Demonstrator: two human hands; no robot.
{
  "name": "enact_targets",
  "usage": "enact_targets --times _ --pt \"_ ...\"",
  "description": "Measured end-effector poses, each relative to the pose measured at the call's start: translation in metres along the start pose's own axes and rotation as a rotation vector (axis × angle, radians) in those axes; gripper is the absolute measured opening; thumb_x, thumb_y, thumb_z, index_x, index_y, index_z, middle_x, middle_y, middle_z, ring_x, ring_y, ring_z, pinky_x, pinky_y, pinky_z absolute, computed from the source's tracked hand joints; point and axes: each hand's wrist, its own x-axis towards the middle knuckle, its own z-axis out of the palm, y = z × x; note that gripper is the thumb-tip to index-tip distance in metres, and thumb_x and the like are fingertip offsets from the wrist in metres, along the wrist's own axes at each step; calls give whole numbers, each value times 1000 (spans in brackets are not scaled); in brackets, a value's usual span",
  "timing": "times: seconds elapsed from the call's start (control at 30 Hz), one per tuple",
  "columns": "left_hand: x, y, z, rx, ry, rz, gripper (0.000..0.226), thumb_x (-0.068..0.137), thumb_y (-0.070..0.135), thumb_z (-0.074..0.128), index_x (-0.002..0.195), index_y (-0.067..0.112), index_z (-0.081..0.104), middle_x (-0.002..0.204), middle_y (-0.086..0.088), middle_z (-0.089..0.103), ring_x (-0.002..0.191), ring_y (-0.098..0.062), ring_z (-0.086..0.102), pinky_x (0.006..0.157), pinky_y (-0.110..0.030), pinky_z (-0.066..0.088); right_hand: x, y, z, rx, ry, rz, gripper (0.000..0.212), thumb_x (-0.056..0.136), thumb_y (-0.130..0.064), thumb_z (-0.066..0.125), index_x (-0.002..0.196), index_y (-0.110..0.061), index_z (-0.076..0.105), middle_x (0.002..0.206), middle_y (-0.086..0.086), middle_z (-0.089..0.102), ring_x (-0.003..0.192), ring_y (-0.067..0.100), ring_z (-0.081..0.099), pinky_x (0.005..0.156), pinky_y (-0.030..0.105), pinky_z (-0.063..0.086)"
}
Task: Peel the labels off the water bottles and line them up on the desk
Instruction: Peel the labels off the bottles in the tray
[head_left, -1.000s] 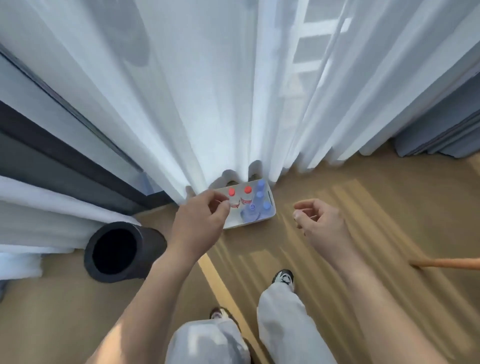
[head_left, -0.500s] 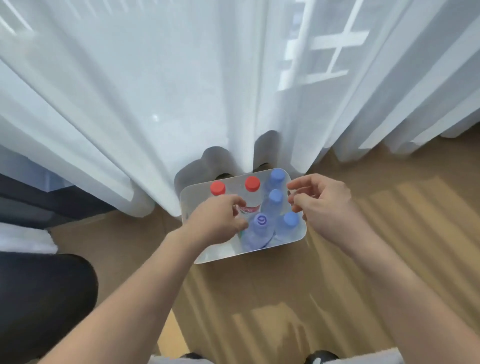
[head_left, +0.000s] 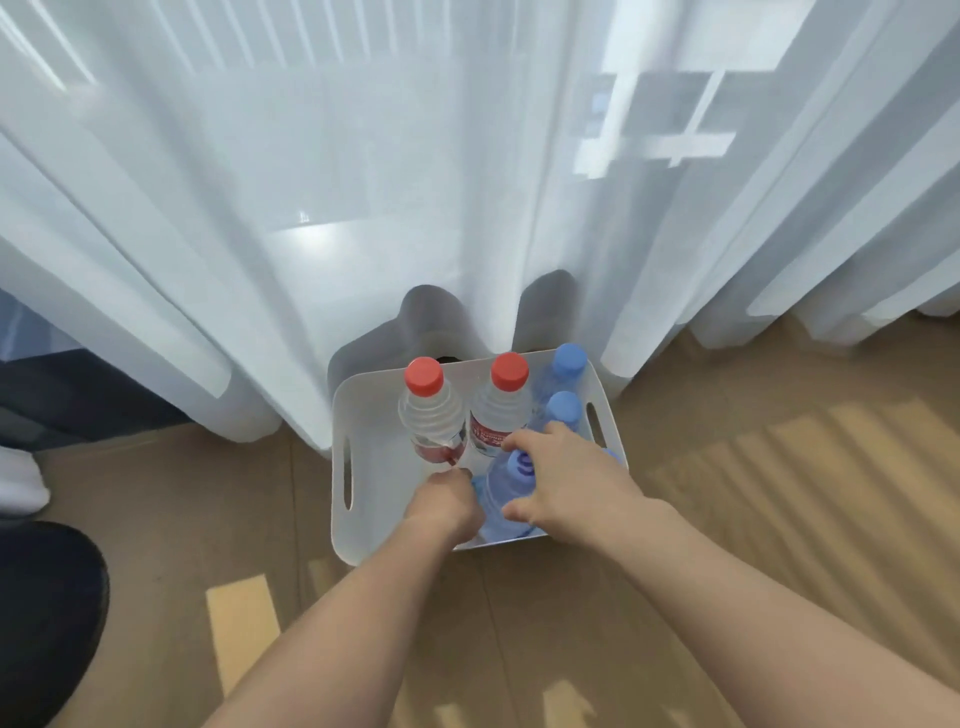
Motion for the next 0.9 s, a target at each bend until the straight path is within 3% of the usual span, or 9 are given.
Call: enact_targets --times 0.1,0.17,0.27,0.33,0.53,0.67,0.73,0.9 --pt "13 -4 6 80 73 21 28 88 11 47 109 3 64 113 -18 67 103 -34 63 82 -36 50 7 5 5 32 109 -33 32 80 -26 65 105 -13 51 106 8 57 97 29 56 81 36 46" --pt "9 -9 -2 165 87 36 28 87 4 47 111 1 61 114 -21 66 105 -37 62 84 -39 50 3 6 1 37 112 -69 23 82 -20 62 99 -12 48 100 11 60 93 31 57 78 38 48" --pt "-9 -23 -36 400 144 190 35 88 2 45 122 7 53 119 -18 63 108 -38 60 86 -42 49 -9 7 -14 26 118 -142 22 81 -20 62 98 -12 48 96 12 62 88 31 57 76 40 50" --pt "-26 -39 -61 628 159 355 33 91 2 41 119 9 57 117 -15 61 107 -35 59 85 -41 48 -17 8 -29 82 163 -164 24 79 -23 66 95 -15 50 91 7 62 82 26 56 71 34 47" --pt "-46 -79 -68 1090 21 418 31 89 6 40 112 5 61 122 -13 59 114 -33 49 99 -40 37 -27 -5 -38 130 294 -264 25 77 -24 69 90 -14 50 80 -1 59 75 20 55 63 26 40" --pt "-59 -93 -82 941 135 425 39 87 14 39 120 22 59 136 -3 51 122 -22 46 96 -34 41 -13 -17 -17 107 247 -278 21 80 -21 64 92 -13 49 76 -5 50 76 21 49 60 30 39" --pt "-64 -102 -89 813 190 391 46 85 13 40 125 30 55 133 5 54 121 -17 49 93 -32 44 -6 -23 -5 65 193 -275 18 81 -18 61 92 -12 48 80 -1 52 77 23 50 60 31 39" --pt "-73 -102 -93 611 276 272 43 86 16 39 123 28 58 122 5 64 113 -19 58 90 -33 48 9 -29 16 -48 117 -299 22 80 -11 59 100 -8 50 98 12 63 87 30 57 70 35 45"
